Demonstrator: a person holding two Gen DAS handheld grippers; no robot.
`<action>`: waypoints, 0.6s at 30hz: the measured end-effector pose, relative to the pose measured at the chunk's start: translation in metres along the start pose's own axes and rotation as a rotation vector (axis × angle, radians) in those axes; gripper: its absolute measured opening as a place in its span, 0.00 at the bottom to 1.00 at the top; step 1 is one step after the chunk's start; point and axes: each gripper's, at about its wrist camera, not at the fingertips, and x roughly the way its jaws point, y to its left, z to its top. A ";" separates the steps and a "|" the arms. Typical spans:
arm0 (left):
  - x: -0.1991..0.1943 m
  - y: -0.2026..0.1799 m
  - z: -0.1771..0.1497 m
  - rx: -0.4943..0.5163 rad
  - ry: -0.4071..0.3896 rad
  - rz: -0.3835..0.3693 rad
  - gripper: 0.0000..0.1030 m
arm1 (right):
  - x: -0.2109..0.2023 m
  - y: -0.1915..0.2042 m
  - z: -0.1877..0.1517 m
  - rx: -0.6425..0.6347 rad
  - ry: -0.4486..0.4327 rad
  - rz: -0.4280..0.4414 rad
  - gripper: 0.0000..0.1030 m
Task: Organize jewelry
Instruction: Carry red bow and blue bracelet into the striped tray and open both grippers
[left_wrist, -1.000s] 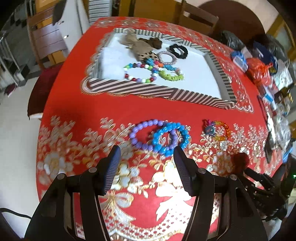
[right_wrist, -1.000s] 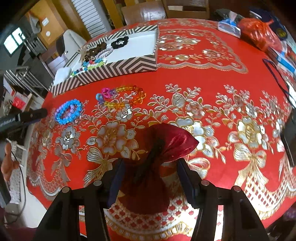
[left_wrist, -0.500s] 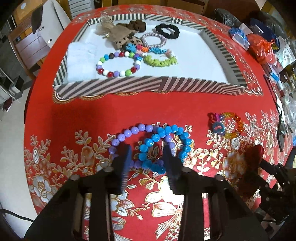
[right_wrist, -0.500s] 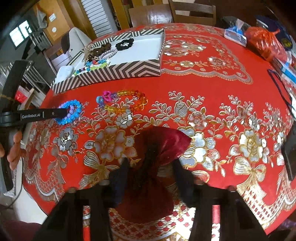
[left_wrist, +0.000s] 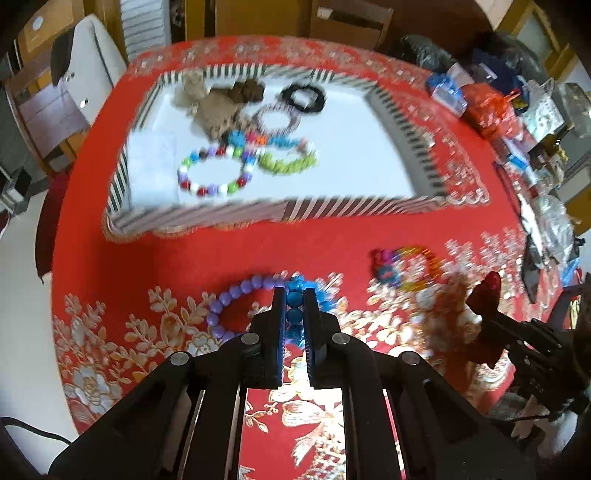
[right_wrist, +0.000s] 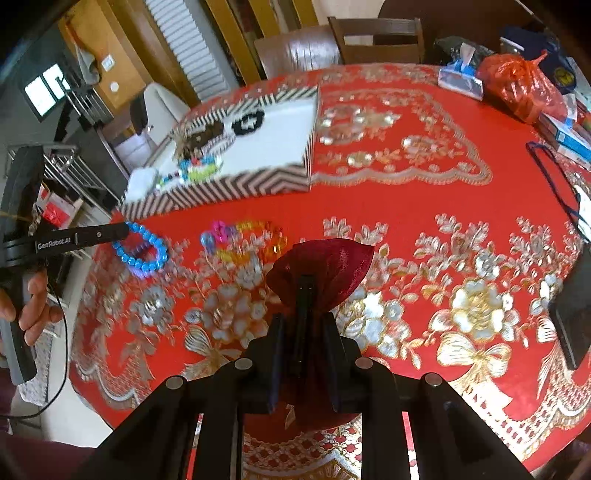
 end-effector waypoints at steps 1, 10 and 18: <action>-0.006 -0.002 0.003 0.006 -0.011 -0.004 0.07 | -0.004 0.000 0.003 0.003 -0.011 0.005 0.18; -0.050 -0.013 0.031 0.034 -0.095 -0.035 0.07 | -0.015 0.012 0.054 0.001 -0.080 0.078 0.18; -0.039 -0.035 0.070 0.062 -0.103 -0.040 0.07 | 0.004 0.023 0.131 -0.041 -0.099 0.097 0.18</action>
